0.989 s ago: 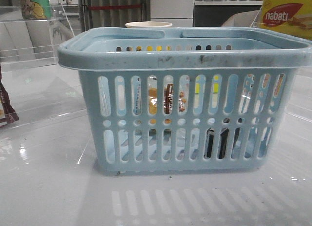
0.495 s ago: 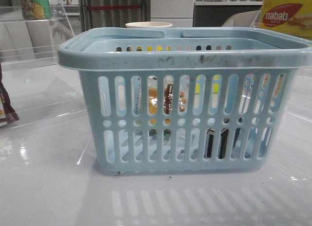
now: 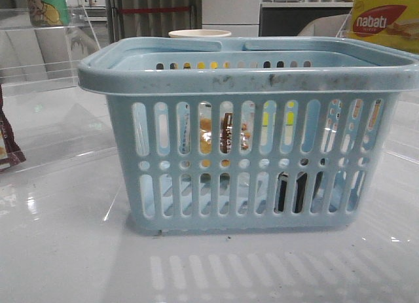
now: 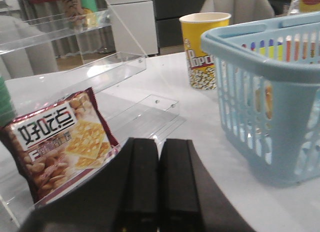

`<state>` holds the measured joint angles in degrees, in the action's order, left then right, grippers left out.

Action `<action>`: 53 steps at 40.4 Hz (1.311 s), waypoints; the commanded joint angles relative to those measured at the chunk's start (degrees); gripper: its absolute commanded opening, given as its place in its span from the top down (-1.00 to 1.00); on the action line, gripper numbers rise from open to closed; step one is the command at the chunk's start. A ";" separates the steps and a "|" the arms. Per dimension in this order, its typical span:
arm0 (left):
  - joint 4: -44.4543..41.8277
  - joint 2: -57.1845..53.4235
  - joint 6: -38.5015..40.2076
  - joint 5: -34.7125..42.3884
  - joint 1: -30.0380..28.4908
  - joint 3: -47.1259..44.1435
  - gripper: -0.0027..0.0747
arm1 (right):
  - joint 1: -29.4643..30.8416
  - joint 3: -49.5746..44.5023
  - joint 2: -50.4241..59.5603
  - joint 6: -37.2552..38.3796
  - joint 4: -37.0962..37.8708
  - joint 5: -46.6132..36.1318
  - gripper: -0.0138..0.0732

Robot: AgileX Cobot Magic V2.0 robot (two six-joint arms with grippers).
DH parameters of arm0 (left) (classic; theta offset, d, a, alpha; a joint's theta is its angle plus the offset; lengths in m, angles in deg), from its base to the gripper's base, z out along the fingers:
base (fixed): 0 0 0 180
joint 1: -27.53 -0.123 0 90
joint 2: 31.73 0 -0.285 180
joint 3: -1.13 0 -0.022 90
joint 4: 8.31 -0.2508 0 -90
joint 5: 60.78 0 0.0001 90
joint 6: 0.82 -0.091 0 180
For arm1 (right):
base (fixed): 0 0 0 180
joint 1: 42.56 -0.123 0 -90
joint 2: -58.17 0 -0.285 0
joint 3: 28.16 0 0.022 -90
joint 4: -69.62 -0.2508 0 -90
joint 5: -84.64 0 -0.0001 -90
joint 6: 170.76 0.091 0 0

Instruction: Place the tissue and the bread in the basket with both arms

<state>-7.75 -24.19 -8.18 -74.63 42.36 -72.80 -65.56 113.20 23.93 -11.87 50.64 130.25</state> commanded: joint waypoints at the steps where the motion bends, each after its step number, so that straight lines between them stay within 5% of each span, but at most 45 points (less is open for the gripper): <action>1: 0.34 -1.00 0.56 13.85 -2.52 -4.11 0.69 | 0.08 1.57 -0.24 -0.60 -1.15 -3.72 0.55; 26: 3.22 -1.16 0.56 15.77 -10.15 -4.03 0.69 | 0.08 1.57 -0.30 -0.60 -1.15 -2.55 0.55; 53: 3.22 -1.04 0.56 20.37 -10.15 -4.03 0.69 | 0.08 1.57 -0.30 -0.60 -1.15 -2.50 0.55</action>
<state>-5.08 -24.19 -8.18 -59.39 32.27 -76.50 -65.56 113.20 24.03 -11.87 50.64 131.49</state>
